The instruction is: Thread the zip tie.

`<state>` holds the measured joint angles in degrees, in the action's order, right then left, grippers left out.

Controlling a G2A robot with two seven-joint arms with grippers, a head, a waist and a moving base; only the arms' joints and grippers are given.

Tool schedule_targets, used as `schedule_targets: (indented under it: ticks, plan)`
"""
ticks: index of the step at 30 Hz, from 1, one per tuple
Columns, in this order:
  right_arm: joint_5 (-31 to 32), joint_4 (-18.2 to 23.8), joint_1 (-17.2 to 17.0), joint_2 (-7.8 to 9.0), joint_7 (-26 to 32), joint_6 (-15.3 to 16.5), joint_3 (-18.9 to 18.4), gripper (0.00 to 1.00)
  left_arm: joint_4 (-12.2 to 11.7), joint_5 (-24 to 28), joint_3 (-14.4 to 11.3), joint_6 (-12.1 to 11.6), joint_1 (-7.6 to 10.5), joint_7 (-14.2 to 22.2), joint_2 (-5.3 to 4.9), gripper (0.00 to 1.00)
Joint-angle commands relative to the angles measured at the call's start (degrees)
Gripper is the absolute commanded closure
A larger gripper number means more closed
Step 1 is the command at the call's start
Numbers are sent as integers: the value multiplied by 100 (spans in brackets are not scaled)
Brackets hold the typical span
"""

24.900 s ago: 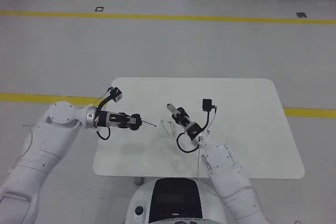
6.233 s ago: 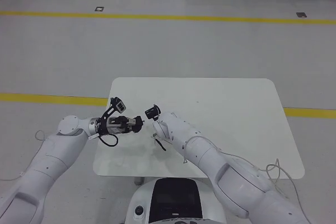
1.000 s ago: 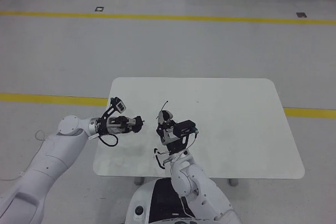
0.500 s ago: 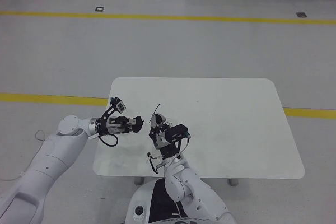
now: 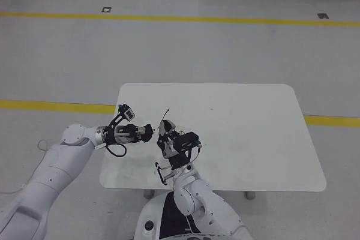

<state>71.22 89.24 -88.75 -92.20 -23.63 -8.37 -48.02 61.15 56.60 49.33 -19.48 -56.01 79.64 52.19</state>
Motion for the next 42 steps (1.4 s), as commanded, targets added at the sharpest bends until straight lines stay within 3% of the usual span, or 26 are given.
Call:
schedule_targets:
  ticks: [1,24,42]
  plan:
    - [103,-3,1,3,-26,-37,23,100,0,0,0,0,0,0,0,100]
    - [461,-240,186,-20,-30,-330,231,100,0,0,0,0,0,0,0,100]
    - [464,-232,153,-9,-1,-212,223,100,0,0,0,0,0,0,0,100]
